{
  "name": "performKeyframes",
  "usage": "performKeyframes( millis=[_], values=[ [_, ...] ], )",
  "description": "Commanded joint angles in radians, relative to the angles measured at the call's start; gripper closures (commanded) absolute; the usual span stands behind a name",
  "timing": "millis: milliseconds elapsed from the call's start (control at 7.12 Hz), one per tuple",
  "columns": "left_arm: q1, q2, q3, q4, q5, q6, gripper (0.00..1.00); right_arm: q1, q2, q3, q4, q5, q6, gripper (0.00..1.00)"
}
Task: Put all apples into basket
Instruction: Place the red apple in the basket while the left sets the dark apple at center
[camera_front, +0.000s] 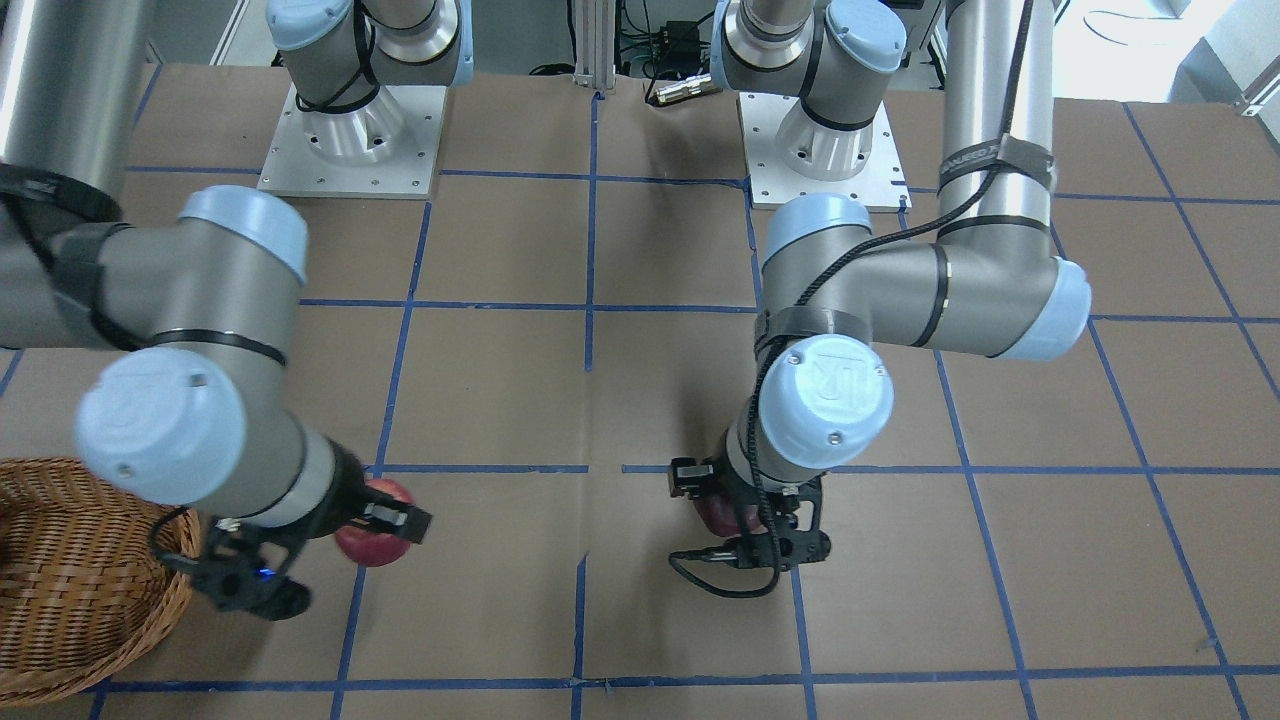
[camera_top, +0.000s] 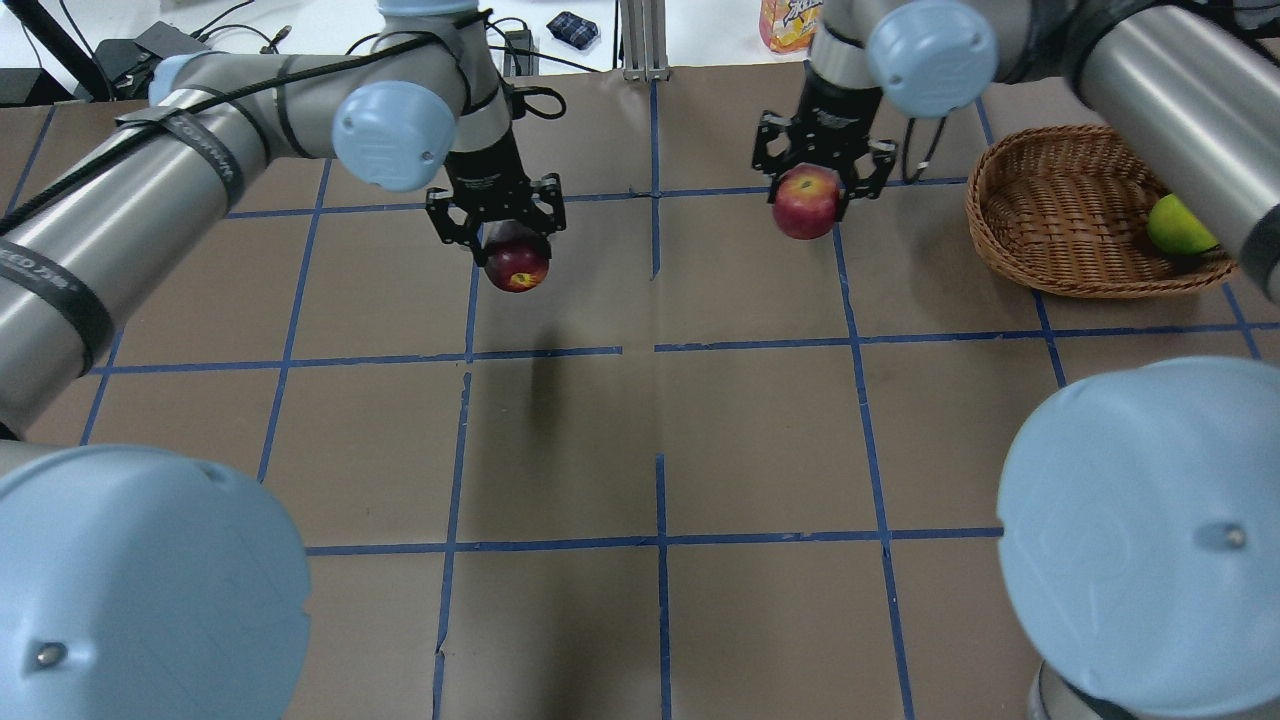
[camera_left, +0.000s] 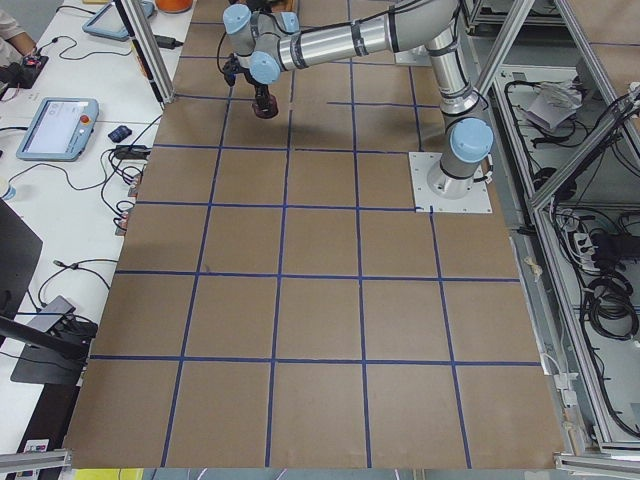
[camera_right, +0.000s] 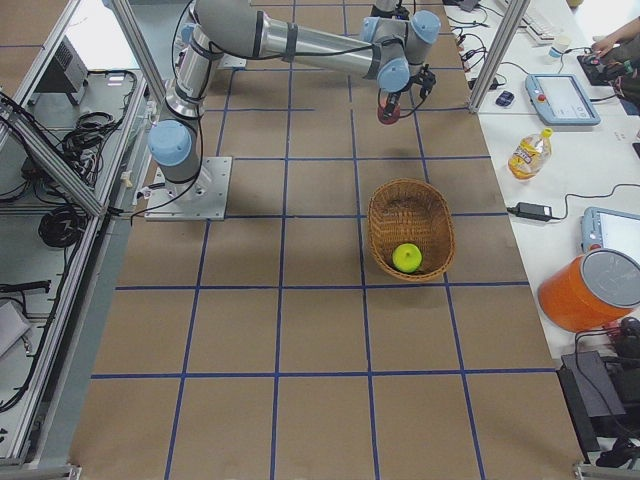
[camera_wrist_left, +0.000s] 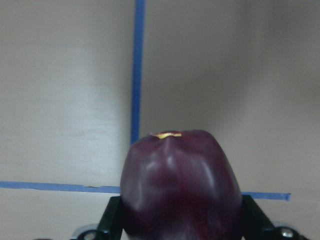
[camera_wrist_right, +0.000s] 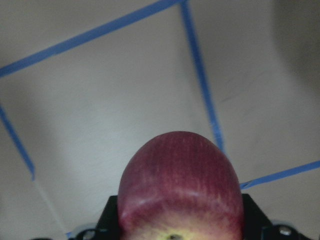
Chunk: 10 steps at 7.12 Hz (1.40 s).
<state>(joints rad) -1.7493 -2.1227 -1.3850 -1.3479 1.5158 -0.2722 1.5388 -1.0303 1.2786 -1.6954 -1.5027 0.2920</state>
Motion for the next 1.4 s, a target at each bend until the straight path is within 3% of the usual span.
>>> performKeyframes(
  millis=[0, 140, 421, 562, 702, 1124, 1264],
  values=[
    [-0.180, -0.034, -0.012, 0.085, -0.036, -0.116, 0.65, -0.223, -0.002, -0.010, 0.006, -0.100, -0.312, 1.00],
    [-0.199, -0.043, -0.038, 0.088, -0.034, -0.117, 0.57, -0.288, 0.009, -0.004, -0.012, -0.119, -0.423, 1.00],
    [-0.194, -0.032, -0.138, 0.165, -0.028, -0.107, 0.45, -0.330, 0.022, -0.002, -0.027, -0.133, -0.475, 1.00],
    [-0.193, -0.034, -0.163, 0.212, -0.028, -0.111, 0.30, -0.338, 0.068, 0.005, -0.068, -0.132, -0.478, 1.00],
    [-0.193, -0.034, -0.149, 0.213, -0.029, -0.120, 0.01, -0.359, 0.111, -0.004, -0.149, -0.161, -0.511, 1.00],
    [-0.141, 0.036, -0.102, 0.155, -0.040, -0.133, 0.00, -0.379, 0.133, 0.008, -0.165, -0.180, -0.570, 0.99],
    [-0.113, 0.088, -0.032, 0.012, -0.039, -0.121, 0.00, -0.381, 0.153, 0.014, -0.162, -0.182, -0.570, 0.35]
  ],
)
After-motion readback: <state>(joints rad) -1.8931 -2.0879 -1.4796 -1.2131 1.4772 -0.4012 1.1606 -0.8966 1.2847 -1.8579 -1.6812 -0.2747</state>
